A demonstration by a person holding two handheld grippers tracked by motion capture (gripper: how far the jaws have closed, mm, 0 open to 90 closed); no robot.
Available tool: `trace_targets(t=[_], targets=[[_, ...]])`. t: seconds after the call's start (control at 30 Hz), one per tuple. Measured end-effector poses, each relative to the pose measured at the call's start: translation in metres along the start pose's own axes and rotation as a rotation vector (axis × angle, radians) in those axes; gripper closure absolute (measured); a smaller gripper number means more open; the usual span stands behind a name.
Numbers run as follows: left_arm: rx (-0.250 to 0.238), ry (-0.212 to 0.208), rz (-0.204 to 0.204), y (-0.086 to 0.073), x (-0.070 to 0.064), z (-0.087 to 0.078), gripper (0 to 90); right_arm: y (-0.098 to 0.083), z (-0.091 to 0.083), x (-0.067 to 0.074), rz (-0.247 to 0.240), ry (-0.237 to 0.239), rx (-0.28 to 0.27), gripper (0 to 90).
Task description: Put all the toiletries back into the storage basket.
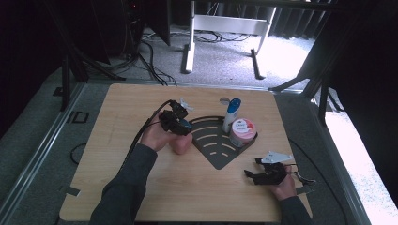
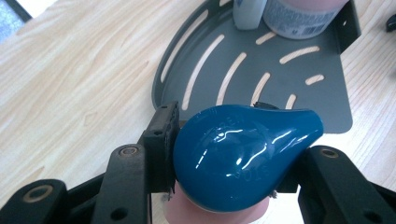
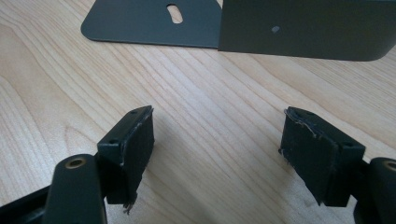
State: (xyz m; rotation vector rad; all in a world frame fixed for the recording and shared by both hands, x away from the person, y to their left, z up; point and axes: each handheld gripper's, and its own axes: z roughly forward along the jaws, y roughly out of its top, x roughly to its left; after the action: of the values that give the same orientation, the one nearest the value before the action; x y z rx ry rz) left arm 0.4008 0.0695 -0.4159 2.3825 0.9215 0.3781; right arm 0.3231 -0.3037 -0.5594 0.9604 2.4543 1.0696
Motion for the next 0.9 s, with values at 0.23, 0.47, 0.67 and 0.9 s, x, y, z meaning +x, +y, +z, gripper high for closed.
trace_targets(t=[0.23, 0.47, 0.67, 0.9], targets=[[-0.02, 0.006, 0.005, 0.008, 0.0, -0.011, 52.9, 0.0, 0.0, 0.0, 0.0, 0.0, 0.0, 25.4], [-0.041, 0.011, 0.003, 0.013, 0.002, -0.02, 52.9, 0.0, 0.0, 0.0, 0.002, 0.0, -0.001, 25.4], [-0.056, 0.012, 0.0, 0.017, 0.002, -0.025, 52.9, 0.0, 0.0, 0.0, 0.0, 0.0, -0.001, 25.4], [-0.075, 0.006, -0.002, 0.022, 0.001, -0.028, 52.9, 0.0, 0.0, 0.0, 0.0, 0.0, -0.001, 25.4]])
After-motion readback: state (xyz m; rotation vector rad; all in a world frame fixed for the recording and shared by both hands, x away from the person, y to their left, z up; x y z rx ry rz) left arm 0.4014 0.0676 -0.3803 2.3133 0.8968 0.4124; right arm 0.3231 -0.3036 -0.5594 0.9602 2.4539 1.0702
